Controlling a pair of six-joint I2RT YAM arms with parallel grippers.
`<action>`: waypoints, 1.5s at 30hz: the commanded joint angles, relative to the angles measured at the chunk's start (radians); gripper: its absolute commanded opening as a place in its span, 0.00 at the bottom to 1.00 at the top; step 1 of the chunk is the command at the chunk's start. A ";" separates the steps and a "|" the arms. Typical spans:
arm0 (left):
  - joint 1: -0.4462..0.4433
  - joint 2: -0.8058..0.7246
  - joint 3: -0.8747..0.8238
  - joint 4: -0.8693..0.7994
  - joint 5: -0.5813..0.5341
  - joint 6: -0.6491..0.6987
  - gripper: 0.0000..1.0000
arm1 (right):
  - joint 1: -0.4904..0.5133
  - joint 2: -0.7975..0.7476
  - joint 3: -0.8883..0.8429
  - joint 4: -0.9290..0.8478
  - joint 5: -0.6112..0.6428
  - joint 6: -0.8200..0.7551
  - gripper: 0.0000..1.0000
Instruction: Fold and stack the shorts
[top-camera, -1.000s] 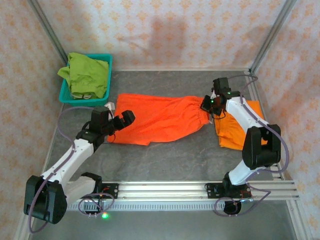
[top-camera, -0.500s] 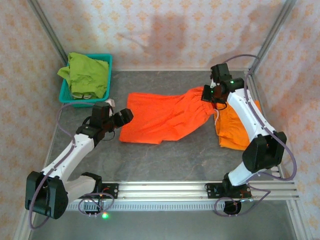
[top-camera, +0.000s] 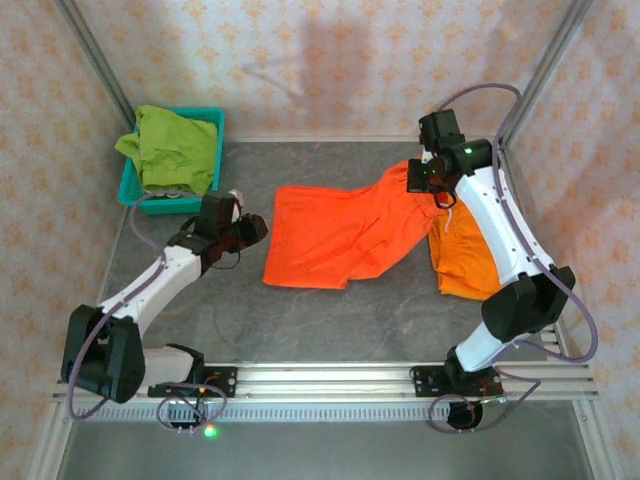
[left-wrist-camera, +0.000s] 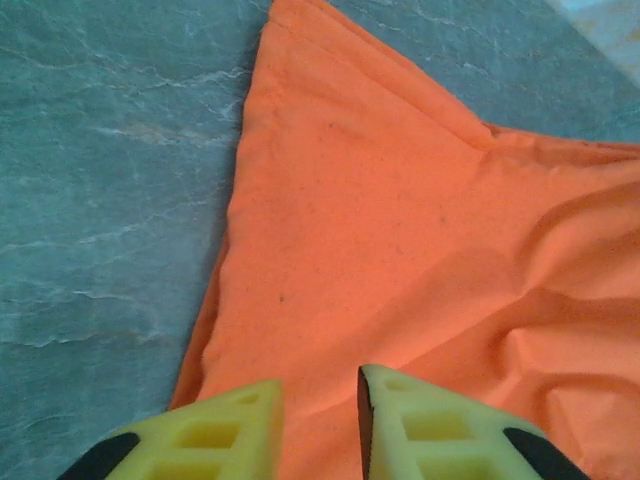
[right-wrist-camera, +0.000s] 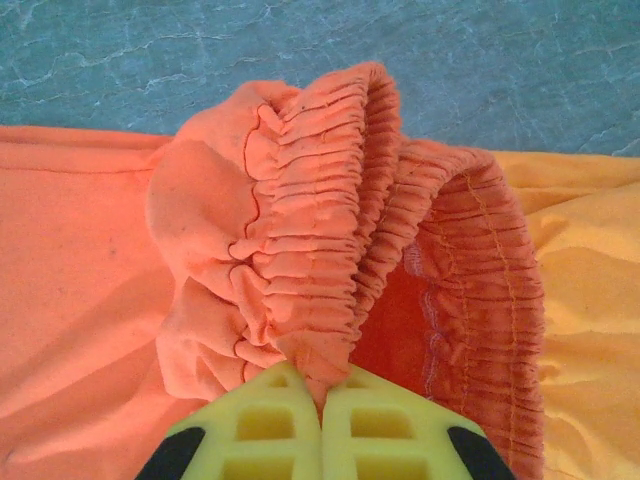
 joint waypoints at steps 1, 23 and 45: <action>-0.015 0.078 0.066 0.030 -0.027 0.020 0.16 | 0.013 0.012 0.046 -0.025 0.038 -0.023 0.00; -0.073 0.497 0.185 0.033 -0.091 0.090 0.00 | 0.011 -0.007 0.042 -0.054 0.058 -0.056 0.00; -0.290 0.070 -0.148 0.211 -0.155 -0.088 0.01 | 0.114 -0.012 0.095 -0.121 0.347 -0.175 0.00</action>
